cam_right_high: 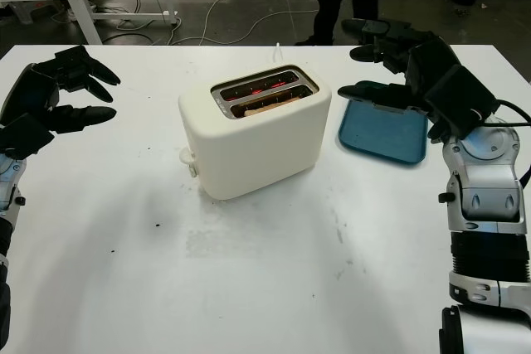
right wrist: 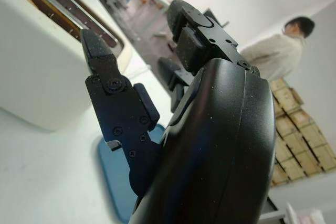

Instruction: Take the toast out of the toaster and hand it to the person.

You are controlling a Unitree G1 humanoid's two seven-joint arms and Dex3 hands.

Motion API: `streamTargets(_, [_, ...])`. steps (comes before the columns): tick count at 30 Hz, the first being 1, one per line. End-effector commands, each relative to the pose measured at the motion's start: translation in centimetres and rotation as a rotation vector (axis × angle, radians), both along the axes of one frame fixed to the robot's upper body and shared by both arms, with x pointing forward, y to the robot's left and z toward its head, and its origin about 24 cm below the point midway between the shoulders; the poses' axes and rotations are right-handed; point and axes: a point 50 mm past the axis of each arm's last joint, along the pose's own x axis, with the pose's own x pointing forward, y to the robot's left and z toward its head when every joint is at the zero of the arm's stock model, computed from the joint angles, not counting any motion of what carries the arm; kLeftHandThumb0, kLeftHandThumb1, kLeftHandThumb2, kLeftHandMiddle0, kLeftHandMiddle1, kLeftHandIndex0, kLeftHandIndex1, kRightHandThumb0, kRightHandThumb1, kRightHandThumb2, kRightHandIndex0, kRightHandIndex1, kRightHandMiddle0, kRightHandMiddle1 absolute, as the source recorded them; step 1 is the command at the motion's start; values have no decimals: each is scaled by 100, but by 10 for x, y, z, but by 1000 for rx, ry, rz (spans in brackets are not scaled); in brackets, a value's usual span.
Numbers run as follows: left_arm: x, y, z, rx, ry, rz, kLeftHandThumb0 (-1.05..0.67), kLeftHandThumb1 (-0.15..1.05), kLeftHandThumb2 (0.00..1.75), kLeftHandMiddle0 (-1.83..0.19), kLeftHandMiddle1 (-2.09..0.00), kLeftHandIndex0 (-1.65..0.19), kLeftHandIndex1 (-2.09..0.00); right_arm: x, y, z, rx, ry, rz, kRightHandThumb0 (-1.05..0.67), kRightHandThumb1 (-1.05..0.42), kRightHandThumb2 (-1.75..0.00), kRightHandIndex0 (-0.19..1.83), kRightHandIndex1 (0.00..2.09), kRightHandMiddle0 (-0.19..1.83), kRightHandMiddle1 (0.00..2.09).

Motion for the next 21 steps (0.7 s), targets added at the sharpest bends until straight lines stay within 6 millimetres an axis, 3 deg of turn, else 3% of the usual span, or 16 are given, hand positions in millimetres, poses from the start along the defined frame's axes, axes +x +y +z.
streamTargets(1, [-2, 1, -2, -25, -6, 7, -105, 92, 8, -57, -133, -45, -122, -2, 1, 0, 17, -7, -8, -30, -74, 0, 17, 82, 58, 1])
streamTargets(21, [-2, 2, -3, -27, -6, 13, -105, 92, 8, -57, -134, -45, -123, -1, 2, -1, 42, 7, -3, -26, -74, 0, 15, 82, 58, 1])
